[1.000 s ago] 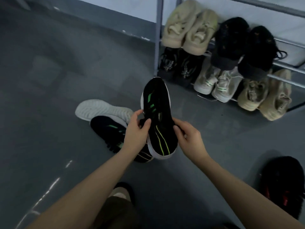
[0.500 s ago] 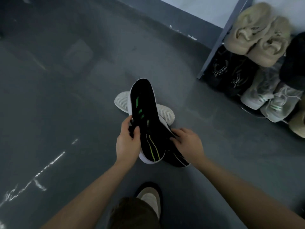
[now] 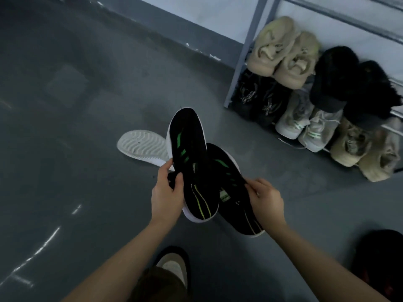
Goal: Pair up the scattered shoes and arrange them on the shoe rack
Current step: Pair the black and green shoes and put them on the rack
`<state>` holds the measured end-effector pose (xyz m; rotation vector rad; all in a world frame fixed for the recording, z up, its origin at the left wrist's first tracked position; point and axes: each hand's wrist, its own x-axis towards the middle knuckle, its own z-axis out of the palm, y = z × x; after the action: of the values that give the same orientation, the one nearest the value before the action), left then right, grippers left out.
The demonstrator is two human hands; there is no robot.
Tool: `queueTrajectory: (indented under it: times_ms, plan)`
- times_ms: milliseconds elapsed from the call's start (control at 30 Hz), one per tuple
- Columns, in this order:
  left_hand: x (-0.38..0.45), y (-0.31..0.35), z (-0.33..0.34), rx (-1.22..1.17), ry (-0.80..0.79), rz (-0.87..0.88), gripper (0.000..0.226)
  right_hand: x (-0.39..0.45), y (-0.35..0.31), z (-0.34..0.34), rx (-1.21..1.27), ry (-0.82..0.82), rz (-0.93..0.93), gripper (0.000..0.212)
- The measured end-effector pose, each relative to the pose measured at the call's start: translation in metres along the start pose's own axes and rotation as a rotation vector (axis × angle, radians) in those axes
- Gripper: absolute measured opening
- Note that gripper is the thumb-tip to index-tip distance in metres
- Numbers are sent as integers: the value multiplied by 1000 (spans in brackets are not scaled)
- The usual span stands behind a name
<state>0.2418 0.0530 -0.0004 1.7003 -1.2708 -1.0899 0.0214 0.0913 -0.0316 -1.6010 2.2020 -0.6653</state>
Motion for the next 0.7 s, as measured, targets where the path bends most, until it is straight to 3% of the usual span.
queueTrajectory:
  times_ms: [200, 367, 433, 533, 600, 700]
  plan:
    - [-18, -3, 54, 30, -218, 47, 36, -31, 58, -33, 39, 118, 293, 19]
    - [-15, -11, 104, 410, -541, -65, 40, -41, 96, -32, -13, 15, 476, 22]
    - [-15, -15, 114, 520, -610, -123, 56, -43, 101, -28, 12, -37, 546, 24]
    - [-34, -18, 113, 657, -621, -22, 101, -50, 99, -24, 56, -60, 552, 29]
    - [-54, -20, 110, 743, -590, 11, 126, -63, 96, -22, 26, -99, 459, 50]
    - [-70, -30, 116, 775, -546, 11, 135, -80, 94, -17, -68, -183, 371, 91]
